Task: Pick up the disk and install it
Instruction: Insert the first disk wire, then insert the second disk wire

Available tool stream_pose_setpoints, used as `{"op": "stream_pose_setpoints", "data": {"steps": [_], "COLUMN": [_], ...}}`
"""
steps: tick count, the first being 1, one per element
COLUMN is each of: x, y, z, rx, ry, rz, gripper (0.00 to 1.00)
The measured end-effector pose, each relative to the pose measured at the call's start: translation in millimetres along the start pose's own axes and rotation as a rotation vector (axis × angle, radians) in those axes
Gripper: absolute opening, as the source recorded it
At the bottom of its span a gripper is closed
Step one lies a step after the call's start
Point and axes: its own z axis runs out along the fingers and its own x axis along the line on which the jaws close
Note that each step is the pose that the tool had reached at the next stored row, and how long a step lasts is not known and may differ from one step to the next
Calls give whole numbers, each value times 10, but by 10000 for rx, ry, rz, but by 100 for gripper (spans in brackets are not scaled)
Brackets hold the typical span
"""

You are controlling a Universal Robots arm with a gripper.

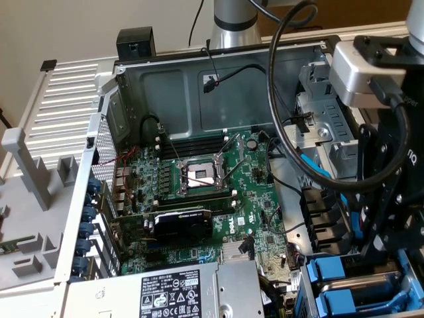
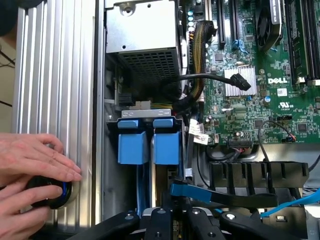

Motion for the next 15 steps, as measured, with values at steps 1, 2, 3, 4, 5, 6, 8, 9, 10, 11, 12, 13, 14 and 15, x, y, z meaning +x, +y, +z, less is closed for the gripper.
{"op": "stream_pose_setpoints", "data": {"steps": [1, 2, 3, 4, 5, 6, 8, 9, 10, 11, 12, 13, 14, 15], "x": [1, 1, 1, 2, 2, 2, 2, 2, 3, 3, 3, 2, 2, 1], "y": [0, 0, 0, 0, -1, 1, 13, 23, 27, 27, 27, 27, 28, 28], "z": [1, 2, 3, 4, 4, 5, 9, 10, 10, 10, 9, 10, 10, 10], "rx": [0, 0, 0, 0, 0, 0, 1, 0, 0, 2, 7, 14, 26, 37], "ry": [-1, -1, 0, -1, 1, 1, -3, -3, -2, -1, 0, -1, -2, -3], "rz": [0, 0, 0, 0, 0, 1, 1, 1, 1, 0, 0, 1, 4, 5], "gripper": [17, 17, 17, 17, 17, 17, 17, 17, 17, 17, 17, 17, 17, 17]}}
